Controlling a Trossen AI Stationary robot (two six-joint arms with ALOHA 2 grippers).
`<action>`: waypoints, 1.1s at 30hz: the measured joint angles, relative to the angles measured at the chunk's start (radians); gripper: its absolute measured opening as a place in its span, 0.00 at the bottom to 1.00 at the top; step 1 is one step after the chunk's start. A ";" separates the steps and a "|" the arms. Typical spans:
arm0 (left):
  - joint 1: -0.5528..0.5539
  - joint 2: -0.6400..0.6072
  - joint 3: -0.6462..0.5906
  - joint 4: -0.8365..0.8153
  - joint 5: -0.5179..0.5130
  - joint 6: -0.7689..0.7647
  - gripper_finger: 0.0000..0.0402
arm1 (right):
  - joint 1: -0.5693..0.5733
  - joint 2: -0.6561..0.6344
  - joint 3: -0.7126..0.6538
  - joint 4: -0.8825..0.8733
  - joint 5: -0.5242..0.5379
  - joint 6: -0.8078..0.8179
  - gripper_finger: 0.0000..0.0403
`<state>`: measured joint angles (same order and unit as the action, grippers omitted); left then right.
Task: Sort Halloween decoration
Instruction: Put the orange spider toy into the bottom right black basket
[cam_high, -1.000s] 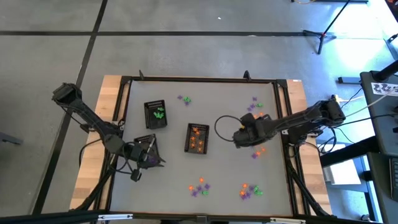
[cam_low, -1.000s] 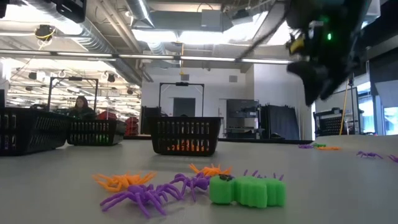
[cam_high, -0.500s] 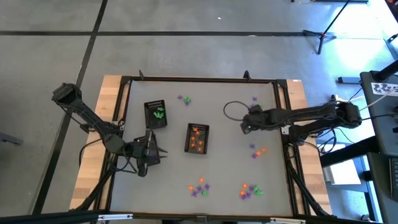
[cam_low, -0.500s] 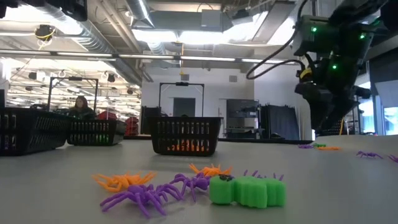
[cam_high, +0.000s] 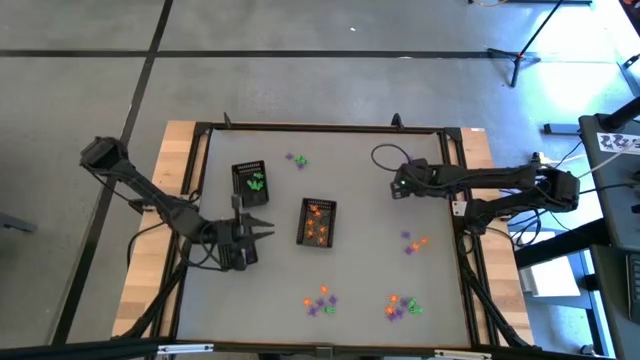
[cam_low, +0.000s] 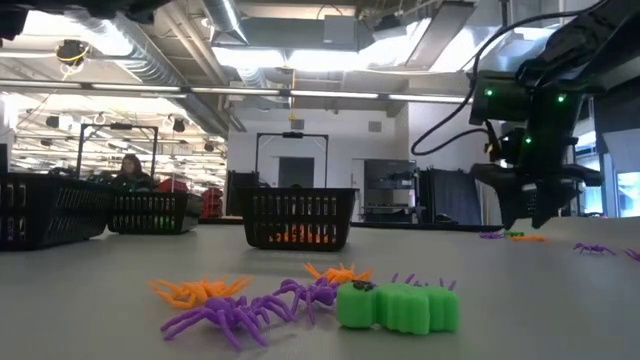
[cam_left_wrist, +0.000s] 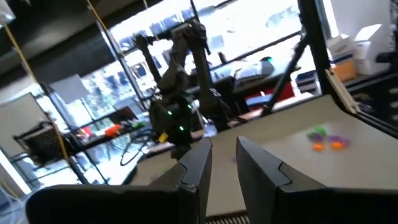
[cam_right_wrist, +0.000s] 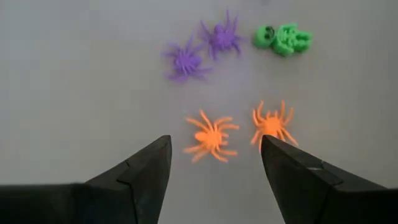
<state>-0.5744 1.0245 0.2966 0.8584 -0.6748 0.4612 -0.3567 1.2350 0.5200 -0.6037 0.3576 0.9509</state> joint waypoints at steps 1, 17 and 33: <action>0.003 0.000 0.000 0.013 0.000 0.017 0.17 | 0.000 0.000 0.000 0.011 0.002 0.006 0.61; 0.192 -0.096 0.048 -0.203 0.115 -0.126 0.17 | 0.003 0.075 0.000 0.069 0.071 -0.048 0.61; 0.271 -0.499 0.060 -0.653 0.251 -0.357 0.17 | 0.003 0.218 0.005 0.125 0.074 -0.065 0.61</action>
<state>-0.3038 0.5252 0.3565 0.2056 -0.4240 0.1042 -0.3538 1.4525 0.5251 -0.4789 0.4314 0.8860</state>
